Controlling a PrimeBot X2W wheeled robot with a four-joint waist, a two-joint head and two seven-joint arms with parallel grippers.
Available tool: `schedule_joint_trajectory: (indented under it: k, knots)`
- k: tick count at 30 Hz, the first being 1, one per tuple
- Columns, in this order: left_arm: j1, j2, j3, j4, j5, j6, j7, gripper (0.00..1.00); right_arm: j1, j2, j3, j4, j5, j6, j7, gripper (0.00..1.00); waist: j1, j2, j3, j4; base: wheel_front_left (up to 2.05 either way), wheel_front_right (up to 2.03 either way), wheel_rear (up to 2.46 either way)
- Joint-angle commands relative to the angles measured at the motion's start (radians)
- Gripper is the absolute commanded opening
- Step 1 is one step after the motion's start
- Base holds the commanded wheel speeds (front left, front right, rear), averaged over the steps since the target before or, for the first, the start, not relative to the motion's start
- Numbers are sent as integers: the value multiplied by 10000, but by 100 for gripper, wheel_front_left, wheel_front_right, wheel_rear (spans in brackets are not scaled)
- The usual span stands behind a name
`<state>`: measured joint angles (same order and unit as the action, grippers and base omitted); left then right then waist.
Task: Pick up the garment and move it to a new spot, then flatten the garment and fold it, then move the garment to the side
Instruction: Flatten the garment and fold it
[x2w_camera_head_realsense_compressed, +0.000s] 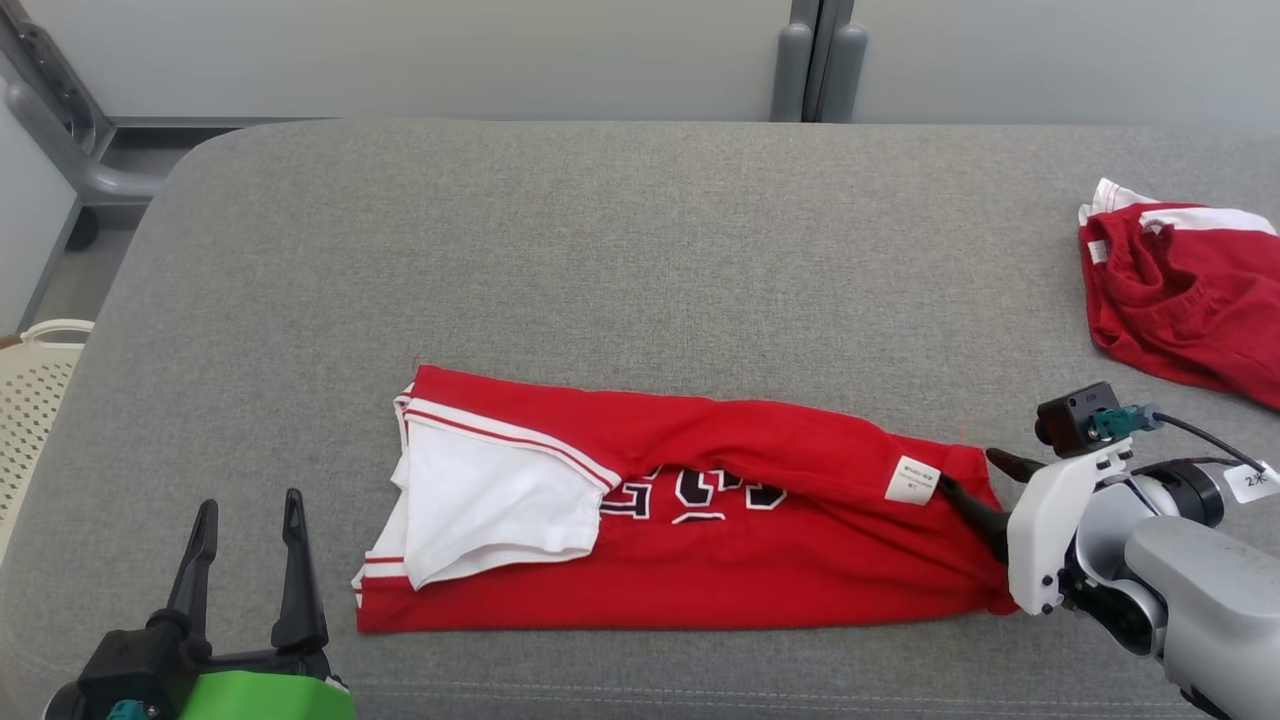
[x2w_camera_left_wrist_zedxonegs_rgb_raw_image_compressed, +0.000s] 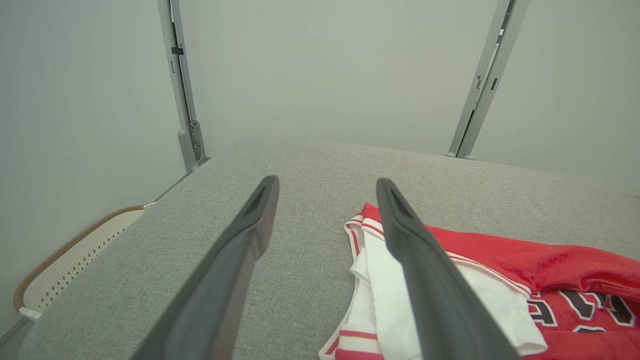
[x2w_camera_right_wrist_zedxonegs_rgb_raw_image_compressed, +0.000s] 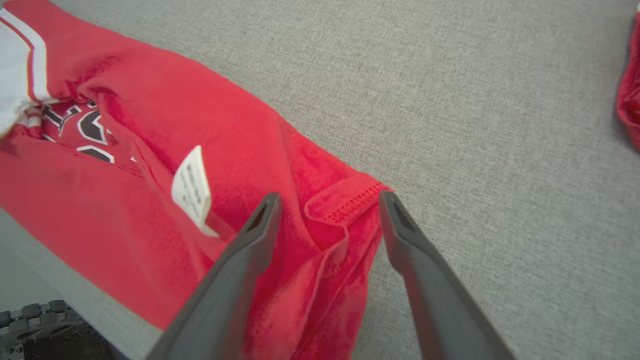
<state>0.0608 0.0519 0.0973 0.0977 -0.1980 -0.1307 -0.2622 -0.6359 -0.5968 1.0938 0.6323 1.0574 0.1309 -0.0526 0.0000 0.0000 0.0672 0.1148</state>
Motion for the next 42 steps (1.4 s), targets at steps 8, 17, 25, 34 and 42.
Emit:
schedule_joint_trajectory:
  k: [8, 17, 25, 34, 42]
  knots:
    - [-98, -8, 29, 43, -64, 10, -19, 100, -251, 69, 343, 631, 161, -5, 228, 0, 0, 0, 96, 25, 0, 0, 0]
    - [-110, -7, 9, 74, -135, 10, -19, 100, -515, 231, 157, 1066, 212, -5, -608, 0, 0, 0, 89, -28, 0, 0, 0]
    - [-75, -8, 11, 61, -159, 10, -19, 100, -323, 374, -234, 1459, 484, -5, -1450, 0, 0, 0, 47, -40, 0, 0, 0]
    - [83, -7, 47, 18, -247, 10, -19, 100, 575, 567, -1339, 1128, 1894, -5, -2048, 0, 0, 0, -6, -284, 0, 0, 0]
    - [-173, -4, -70, 125, -239, 11, -19, 100, 462, 1315, -2231, 1378, 1817, -3, -2129, 0, 0, 0, 30, -490, 0, 0, 0]
